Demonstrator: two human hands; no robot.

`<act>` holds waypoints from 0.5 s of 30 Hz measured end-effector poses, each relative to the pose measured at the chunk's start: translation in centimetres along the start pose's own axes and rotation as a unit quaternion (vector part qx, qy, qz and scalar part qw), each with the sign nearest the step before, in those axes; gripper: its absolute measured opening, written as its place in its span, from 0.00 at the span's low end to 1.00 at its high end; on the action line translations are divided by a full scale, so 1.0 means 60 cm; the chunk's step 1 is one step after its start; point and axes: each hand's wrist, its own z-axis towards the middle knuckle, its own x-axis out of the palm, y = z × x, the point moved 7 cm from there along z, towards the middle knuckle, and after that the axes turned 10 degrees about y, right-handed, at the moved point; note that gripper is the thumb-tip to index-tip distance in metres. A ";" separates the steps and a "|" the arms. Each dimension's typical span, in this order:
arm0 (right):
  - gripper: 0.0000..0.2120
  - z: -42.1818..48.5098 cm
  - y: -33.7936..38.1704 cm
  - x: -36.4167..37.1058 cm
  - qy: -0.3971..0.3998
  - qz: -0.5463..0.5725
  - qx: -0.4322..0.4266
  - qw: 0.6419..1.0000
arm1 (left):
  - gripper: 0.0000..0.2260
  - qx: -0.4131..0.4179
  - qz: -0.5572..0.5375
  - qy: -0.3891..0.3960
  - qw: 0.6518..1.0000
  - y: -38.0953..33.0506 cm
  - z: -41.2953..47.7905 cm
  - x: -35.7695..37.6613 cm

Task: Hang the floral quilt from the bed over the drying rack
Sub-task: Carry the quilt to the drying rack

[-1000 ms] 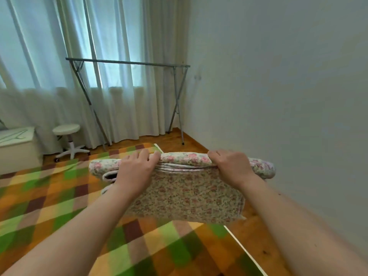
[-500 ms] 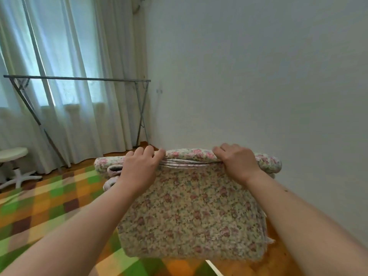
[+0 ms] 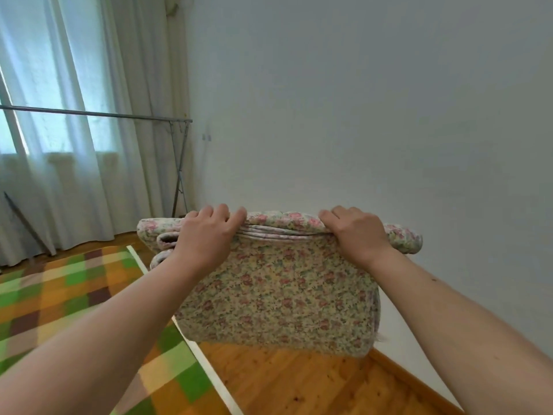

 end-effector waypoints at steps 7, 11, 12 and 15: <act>0.22 0.030 -0.087 0.071 0.022 0.011 -0.001 1.000 | 0.21 0.009 0.017 0.012 1.000 -0.054 0.090 0.048; 0.23 0.057 -0.136 0.125 0.029 0.000 0.002 1.000 | 0.19 0.018 0.016 0.018 1.000 -0.074 0.145 0.098; 0.23 0.068 -0.147 0.139 0.031 -0.004 0.001 1.000 | 0.19 0.018 0.014 0.018 1.000 -0.077 0.160 0.111; 0.23 0.113 -0.178 0.181 0.032 -0.010 -0.009 0.999 | 0.20 0.012 0.019 0.027 0.999 -0.077 0.208 0.155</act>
